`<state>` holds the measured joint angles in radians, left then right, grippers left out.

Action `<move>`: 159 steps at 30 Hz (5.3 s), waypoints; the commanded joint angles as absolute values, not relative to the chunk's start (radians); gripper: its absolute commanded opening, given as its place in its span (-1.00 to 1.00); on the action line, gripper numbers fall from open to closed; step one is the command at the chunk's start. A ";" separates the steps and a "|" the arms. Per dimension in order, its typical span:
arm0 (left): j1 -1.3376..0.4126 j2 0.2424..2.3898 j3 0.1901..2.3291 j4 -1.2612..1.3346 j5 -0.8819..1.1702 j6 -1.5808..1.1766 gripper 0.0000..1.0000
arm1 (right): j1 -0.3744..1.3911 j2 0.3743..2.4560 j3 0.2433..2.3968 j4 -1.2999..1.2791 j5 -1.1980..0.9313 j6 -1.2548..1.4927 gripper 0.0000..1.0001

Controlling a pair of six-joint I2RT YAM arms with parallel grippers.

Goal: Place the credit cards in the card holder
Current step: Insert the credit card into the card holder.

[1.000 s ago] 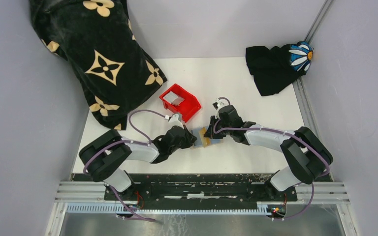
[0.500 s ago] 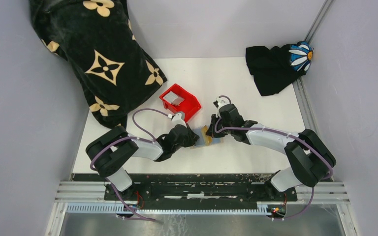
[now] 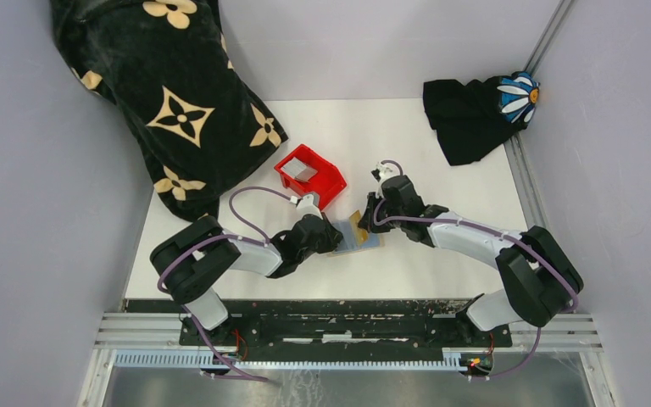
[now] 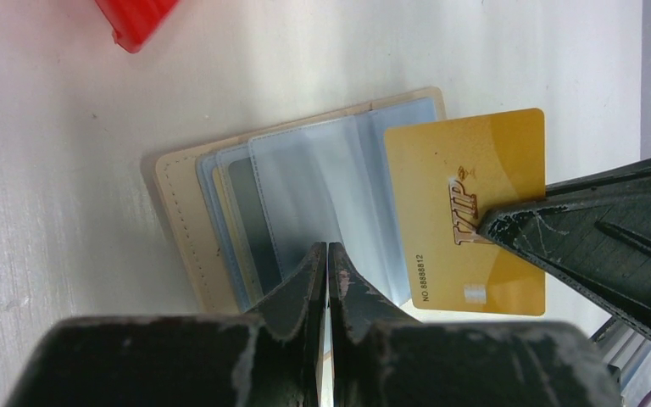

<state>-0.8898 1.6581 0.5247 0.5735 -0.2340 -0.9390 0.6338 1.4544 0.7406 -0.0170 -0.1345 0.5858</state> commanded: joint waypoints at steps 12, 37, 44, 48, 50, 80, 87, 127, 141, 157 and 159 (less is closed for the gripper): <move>-0.892 1.683 0.533 0.500 -0.262 -0.898 -0.79 | 0.605 1.520 0.762 0.122 -0.225 0.631 -0.98; -0.891 1.652 0.536 0.479 -0.260 -0.894 -0.80 | 0.575 1.632 0.659 0.294 -0.287 0.713 -0.98; -0.892 1.646 0.531 0.479 -0.262 -0.896 -0.80 | 0.575 1.649 0.608 0.349 -0.301 0.741 -0.98; -0.892 1.639 0.531 0.475 -0.266 -0.894 -0.80 | 0.576 1.647 0.580 0.368 -0.304 0.747 -0.98; -0.893 1.635 0.529 0.471 -0.268 -0.892 -0.80 | 0.576 1.644 0.571 0.372 -0.301 0.750 -0.98; -0.891 1.444 0.443 0.387 -0.347 -0.873 -0.80 | 0.575 1.723 0.557 0.445 -0.329 0.780 -0.98; -0.893 1.401 0.392 0.365 -0.378 -0.878 -0.81 | 0.576 1.731 0.562 0.442 -0.342 0.781 -0.98; -0.892 1.506 0.431 0.371 -0.362 -0.862 -0.84 | 0.584 1.828 0.605 0.394 -0.422 0.759 -0.98; -0.892 1.519 0.435 0.380 -0.357 -0.864 -0.84 | 0.619 1.862 0.625 0.399 -0.419 0.770 -0.98; -0.893 1.521 0.432 0.379 -0.383 -0.864 -0.84 | 0.599 1.768 0.601 0.266 -0.393 0.704 -0.98; -0.893 1.524 0.433 0.379 -0.382 -0.862 -0.84 | 0.592 1.766 0.601 0.263 -0.398 0.703 -0.98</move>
